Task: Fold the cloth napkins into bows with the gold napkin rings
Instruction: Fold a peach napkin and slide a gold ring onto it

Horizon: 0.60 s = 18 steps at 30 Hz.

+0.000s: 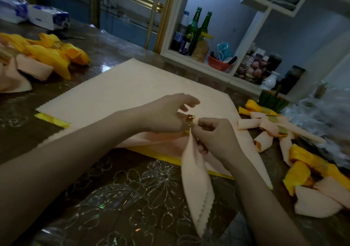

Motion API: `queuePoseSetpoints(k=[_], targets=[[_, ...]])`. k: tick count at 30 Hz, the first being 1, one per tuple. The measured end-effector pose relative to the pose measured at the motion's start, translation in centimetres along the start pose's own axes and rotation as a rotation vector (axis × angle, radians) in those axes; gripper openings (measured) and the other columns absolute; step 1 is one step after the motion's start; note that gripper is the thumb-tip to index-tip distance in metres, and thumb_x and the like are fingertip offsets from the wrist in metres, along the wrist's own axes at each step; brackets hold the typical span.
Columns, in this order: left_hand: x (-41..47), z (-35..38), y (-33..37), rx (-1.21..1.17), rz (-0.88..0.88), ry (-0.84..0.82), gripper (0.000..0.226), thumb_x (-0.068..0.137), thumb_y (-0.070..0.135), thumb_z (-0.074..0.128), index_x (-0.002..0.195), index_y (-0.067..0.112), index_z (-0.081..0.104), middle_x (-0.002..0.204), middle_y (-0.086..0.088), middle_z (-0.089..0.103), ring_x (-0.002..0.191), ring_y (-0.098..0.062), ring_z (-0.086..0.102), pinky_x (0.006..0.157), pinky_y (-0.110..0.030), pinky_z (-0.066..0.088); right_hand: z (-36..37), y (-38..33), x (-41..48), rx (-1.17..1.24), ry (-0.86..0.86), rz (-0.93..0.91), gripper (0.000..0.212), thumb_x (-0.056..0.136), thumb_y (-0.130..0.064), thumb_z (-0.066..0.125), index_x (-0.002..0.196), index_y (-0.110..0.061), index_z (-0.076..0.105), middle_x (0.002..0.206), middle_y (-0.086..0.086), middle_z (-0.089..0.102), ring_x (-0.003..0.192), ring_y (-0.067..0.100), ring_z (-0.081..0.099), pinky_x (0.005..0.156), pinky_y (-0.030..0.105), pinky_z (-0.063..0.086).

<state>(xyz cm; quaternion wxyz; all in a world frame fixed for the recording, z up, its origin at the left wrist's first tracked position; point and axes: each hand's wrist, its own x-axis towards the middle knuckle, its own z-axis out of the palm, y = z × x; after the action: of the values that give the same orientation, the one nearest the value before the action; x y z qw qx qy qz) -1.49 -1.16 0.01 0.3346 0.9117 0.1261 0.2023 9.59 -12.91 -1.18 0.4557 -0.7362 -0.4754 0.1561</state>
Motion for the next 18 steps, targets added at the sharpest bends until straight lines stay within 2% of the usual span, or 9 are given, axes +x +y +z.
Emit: queuePoseSetpoints(k=[2, 4, 7, 9, 11, 13, 15, 18], targets=[[-0.1, 0.3, 0.3, 0.202, 0.053, -0.059, 0.058, 0.087, 0.020, 0.061, 0.141, 0.019, 0.038, 0.133, 0.002, 0.048, 0.117, -0.012, 0.047, 0.098, -0.024, 0.041, 0.2, 0.1, -0.1, 0.049, 0.021, 0.000, 0.021, 0.091, -0.009, 0.056, 0.075, 0.000, 0.066, 0.041, -0.005, 0.051, 0.036, 0.004, 0.046, 0.039, 0.017, 0.040], [-0.1, 0.5, 0.0, 0.342, 0.089, -0.077, 0.058, 0.089, 0.029, 0.060, 0.142, 0.021, 0.037, 0.130, 0.002, 0.050, 0.113, -0.012, 0.048, 0.098, -0.029, 0.040, 0.2, 0.1, -0.2, 0.045, 0.048, -0.019, 0.021, 0.090, -0.010, 0.057, 0.076, 0.002, 0.068, 0.042, -0.002, 0.051, 0.037, 0.007, 0.046, 0.039, 0.019, 0.040], [0.1, 0.5, -0.4, 0.302, 0.113, -0.046, 0.056, 0.085, 0.031, 0.065, 0.136, 0.021, 0.044, 0.124, 0.003, 0.054, 0.100, -0.008, 0.048, 0.091, -0.023, 0.041, 0.3, -0.2, -0.2, 0.022, 0.061, -0.059, 0.022, 0.091, -0.013, 0.058, 0.073, -0.008, 0.069, 0.046, 0.002, 0.054, 0.038, 0.009, 0.048, 0.039, 0.021, 0.042], [0.2, 0.4, -0.5, 0.287, 0.128, -0.011, 0.054, 0.082, 0.031, 0.069, 0.131, 0.020, 0.049, 0.120, 0.003, 0.055, 0.099, -0.009, 0.049, 0.089, -0.024, 0.043, 0.4, -0.5, -0.4, 0.014, 0.076, -0.076, 0.021, 0.091, -0.015, 0.058, 0.074, -0.011, 0.070, 0.052, 0.008, 0.058, 0.039, 0.009, 0.049, 0.039, 0.022, 0.044], [0.2, 0.1, -0.6, 0.295, 0.130, 0.021, 0.053, 0.080, 0.029, 0.070, 0.128, 0.020, 0.050, 0.117, 0.003, 0.055, 0.102, -0.012, 0.051, 0.091, -0.029, 0.045, 0.4, -0.8, -0.4, 0.056, 0.105, -0.049, 0.016, 0.089, -0.016, 0.061, 0.077, -0.020, 0.069, 0.052, 0.002, 0.059, 0.038, 0.005, 0.048, 0.037, 0.018, 0.041], [0.2, -0.4, -0.7, 0.296, 0.119, 0.070, 0.050, 0.079, 0.027, 0.071, 0.124, 0.019, 0.051, 0.114, 0.003, 0.054, 0.100, -0.012, 0.052, 0.090, -0.032, 0.046, -0.1, -0.9, -0.3, 0.151, 0.144, 0.023, 0.005, 0.086, -0.018, 0.065, 0.089, -0.019, 0.069, 0.046, -0.007, 0.056, 0.036, 0.001, 0.045, 0.036, 0.014, 0.036], [0.2, -0.9, -1.0, 0.291, 0.105, 0.117, 0.049, 0.078, 0.025, 0.072, 0.122, 0.020, 0.052, 0.113, 0.003, 0.054, 0.100, -0.012, 0.052, 0.090, -0.032, 0.046, -0.6, -0.9, -0.1, 0.215, 0.181, 0.076, 0.010, 0.086, -0.020, 0.064, 0.095, -0.019, 0.067, 0.045, -0.006, 0.053, 0.037, 0.001, 0.042, 0.037, 0.013, 0.034], [0.1, -0.7, -1.0, 0.343, 0.122, 0.139, 0.050, 0.079, 0.026, 0.072, 0.124, 0.020, 0.051, 0.116, 0.003, 0.053, 0.102, -0.013, 0.050, 0.090, -0.031, 0.044, -0.3, -0.8, 0.2, 0.205, 0.155, 0.090, 0.011, 0.088, -0.022, 0.059, 0.097, -0.019, 0.064, 0.070, 0.001, 0.062, 0.053, 0.005, 0.051, 0.048, 0.018, 0.041]])
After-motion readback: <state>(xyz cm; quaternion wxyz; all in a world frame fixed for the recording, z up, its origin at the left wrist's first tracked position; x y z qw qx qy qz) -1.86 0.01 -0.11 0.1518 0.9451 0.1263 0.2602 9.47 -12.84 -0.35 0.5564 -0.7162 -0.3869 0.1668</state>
